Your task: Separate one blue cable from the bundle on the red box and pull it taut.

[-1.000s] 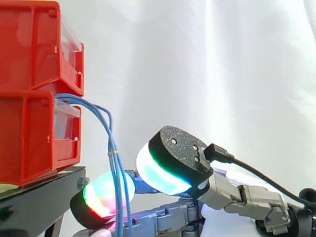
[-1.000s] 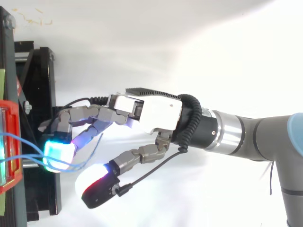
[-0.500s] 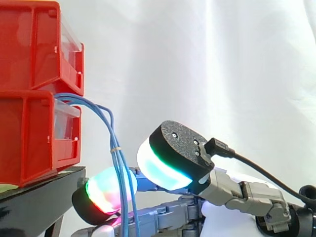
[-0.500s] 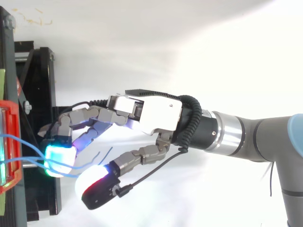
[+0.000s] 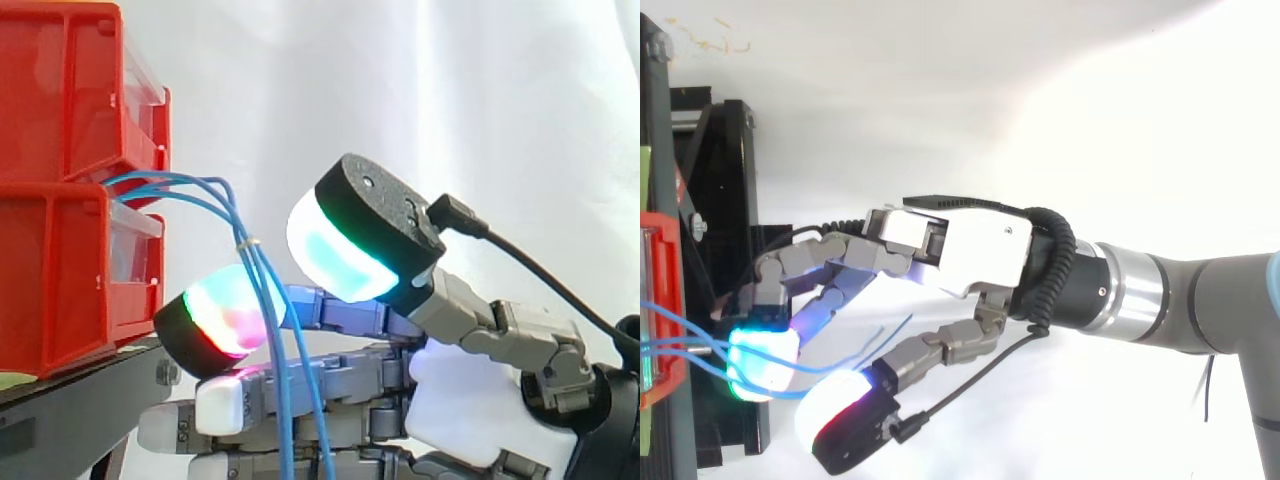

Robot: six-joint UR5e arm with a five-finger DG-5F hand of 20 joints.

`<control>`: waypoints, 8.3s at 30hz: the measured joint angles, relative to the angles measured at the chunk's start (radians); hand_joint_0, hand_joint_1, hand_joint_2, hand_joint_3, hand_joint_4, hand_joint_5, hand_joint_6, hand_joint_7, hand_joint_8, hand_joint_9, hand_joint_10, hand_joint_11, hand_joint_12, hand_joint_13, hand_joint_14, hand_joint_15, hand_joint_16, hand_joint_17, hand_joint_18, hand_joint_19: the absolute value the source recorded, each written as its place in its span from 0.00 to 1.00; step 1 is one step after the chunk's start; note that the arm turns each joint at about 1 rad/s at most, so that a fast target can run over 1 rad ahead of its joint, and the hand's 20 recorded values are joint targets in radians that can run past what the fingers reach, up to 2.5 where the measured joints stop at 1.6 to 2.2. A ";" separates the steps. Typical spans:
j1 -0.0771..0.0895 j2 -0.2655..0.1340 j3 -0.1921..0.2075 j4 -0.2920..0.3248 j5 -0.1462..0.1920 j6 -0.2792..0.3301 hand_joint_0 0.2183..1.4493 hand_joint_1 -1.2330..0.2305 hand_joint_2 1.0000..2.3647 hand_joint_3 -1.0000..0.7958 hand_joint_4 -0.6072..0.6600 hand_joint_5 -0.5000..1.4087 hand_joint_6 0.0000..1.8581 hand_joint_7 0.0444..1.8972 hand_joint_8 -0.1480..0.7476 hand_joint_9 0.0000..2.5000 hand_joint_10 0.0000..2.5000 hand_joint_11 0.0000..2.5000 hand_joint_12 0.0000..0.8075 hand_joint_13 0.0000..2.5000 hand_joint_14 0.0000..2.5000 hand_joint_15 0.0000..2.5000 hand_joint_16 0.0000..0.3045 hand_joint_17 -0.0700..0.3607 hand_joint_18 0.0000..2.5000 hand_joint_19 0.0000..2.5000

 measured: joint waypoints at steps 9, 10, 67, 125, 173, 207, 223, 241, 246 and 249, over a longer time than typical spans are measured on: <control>0.007 0.020 0.000 -0.024 0.010 0.013 0.29 0.31 0.01 0.47 0.64 0.21 0.46 0.65 0.63 0.43 0.00 0.19 0.53 0.28 0.00 0.09 0.17 0.43 0.29 0.11; 0.008 0.022 0.000 -0.031 0.011 0.014 0.30 0.30 0.01 0.48 0.63 0.20 0.46 0.65 0.63 0.42 0.01 0.19 0.53 0.28 0.00 0.09 0.17 0.43 0.29 0.11; 0.016 0.088 0.005 -0.286 0.035 0.157 0.46 0.20 0.01 0.35 0.50 0.17 0.50 0.63 0.58 0.43 0.01 0.26 0.49 0.33 0.00 0.12 0.15 0.40 0.33 0.14; 0.014 0.091 0.008 -0.306 0.035 0.157 0.29 0.40 0.01 0.39 0.61 0.19 0.46 0.63 0.61 0.46 0.01 0.25 0.53 0.34 0.00 0.14 0.16 0.42 0.35 0.18; 0.013 0.158 0.009 -0.491 0.058 0.097 0.32 0.28 0.01 0.55 0.50 0.17 0.49 0.64 0.61 0.44 0.01 0.27 0.55 0.33 0.00 0.14 0.18 0.44 0.35 0.16; 0.021 0.223 0.009 -0.690 0.156 0.076 0.36 0.28 0.00 0.63 0.30 0.19 0.49 0.69 0.60 0.49 0.01 0.27 0.54 0.35 0.00 0.13 0.18 0.44 0.35 0.15; 0.021 0.223 0.008 -0.692 0.159 0.066 0.37 0.28 0.01 0.61 0.28 0.19 0.50 0.69 0.59 0.48 0.01 0.27 0.52 0.34 0.00 0.14 0.17 0.43 0.33 0.16; 0.021 0.223 0.008 -0.692 0.158 0.066 0.39 0.28 0.01 0.43 0.33 0.16 0.49 0.61 0.52 0.41 0.01 0.27 0.47 0.29 0.00 0.14 0.15 0.40 0.26 0.16; 0.021 0.223 0.008 -0.692 0.158 0.066 0.39 0.28 0.01 0.42 0.33 0.16 0.49 0.62 0.51 0.41 0.01 0.27 0.47 0.29 0.01 0.14 0.15 0.40 0.26 0.17; 0.021 0.222 0.008 -0.693 0.158 0.066 0.38 0.28 0.01 0.44 0.33 0.17 0.49 0.63 0.52 0.42 0.01 0.27 0.47 0.29 0.00 0.14 0.15 0.40 0.26 0.17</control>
